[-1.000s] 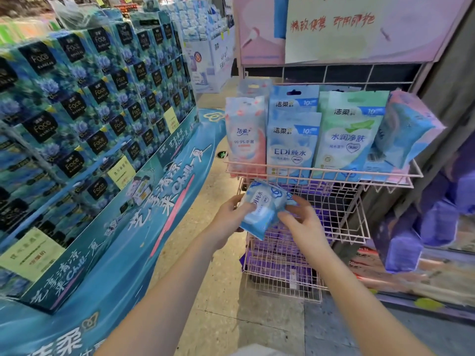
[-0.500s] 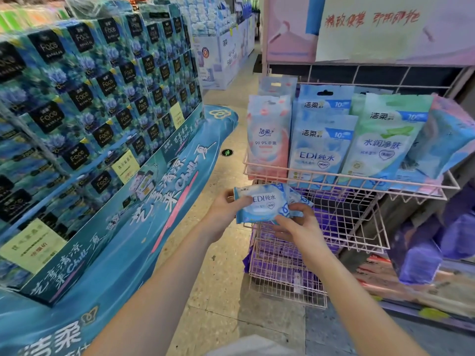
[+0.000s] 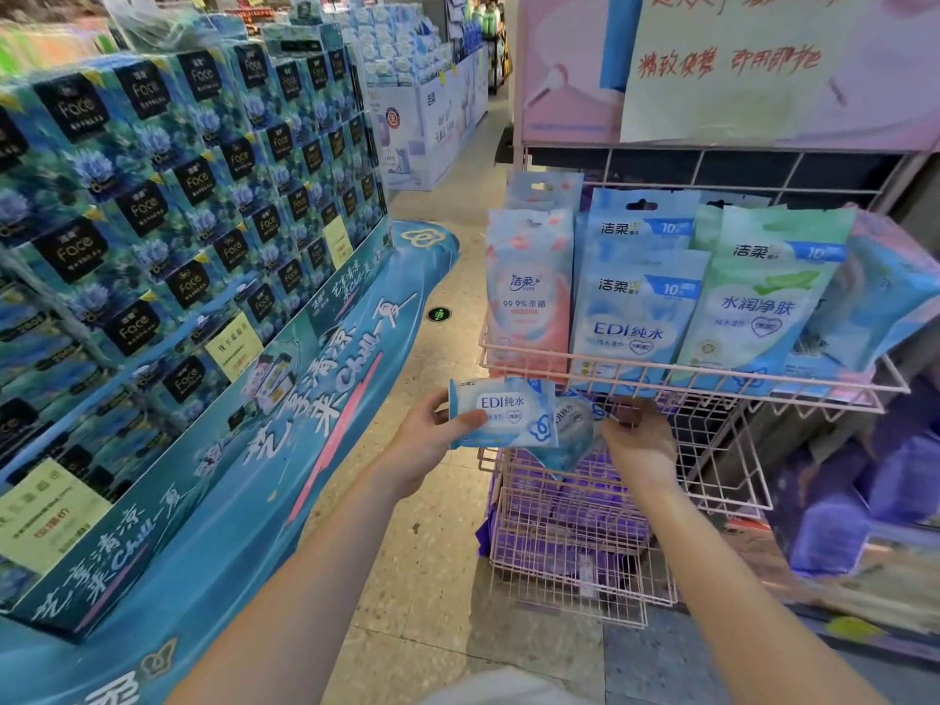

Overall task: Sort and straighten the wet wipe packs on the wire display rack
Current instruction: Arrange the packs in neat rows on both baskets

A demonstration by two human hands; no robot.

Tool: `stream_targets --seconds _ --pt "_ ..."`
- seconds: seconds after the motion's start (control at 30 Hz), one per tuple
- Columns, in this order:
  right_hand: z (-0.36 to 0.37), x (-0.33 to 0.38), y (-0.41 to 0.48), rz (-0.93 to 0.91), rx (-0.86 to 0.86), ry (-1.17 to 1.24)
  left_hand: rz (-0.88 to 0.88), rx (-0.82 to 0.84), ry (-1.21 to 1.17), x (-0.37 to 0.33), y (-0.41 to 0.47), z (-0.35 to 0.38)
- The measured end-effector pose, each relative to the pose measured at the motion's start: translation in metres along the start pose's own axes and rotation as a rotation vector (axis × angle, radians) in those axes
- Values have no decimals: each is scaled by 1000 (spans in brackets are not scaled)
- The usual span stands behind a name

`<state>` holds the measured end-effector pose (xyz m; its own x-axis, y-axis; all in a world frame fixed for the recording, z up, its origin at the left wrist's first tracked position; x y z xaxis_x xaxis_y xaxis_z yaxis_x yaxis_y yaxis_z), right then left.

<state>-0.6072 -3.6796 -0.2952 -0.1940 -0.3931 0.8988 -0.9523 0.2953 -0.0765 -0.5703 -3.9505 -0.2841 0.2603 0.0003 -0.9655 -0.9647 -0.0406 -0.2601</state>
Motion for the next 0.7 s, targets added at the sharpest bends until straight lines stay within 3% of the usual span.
stream_targets --seconds 0.1,0.2,0.3,0.47,0.7 --pt "3 -3 13 66 108 -306 -8 12 0 2 3 -5" --pt "9 -3 14 101 280 -383 35 25 7 1 7 -8" --pt "9 -5 18 100 308 -416 59 9 13 -3 13 -8" --pt "-5 -17 19 189 282 -229 105 7 66 -9 30 -2" --pt "-32 -21 6 55 212 25 180 130 164 -22 48 20"
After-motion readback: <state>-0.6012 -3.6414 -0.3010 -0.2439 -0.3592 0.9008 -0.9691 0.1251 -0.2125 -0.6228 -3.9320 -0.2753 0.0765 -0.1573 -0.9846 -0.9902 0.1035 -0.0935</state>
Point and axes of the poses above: each hand's wrist, its own y-axis towards the middle knuckle, its own z-axis out of the palm, x = y × z, the point moved 1 cm from there along y, towards the middle knuckle
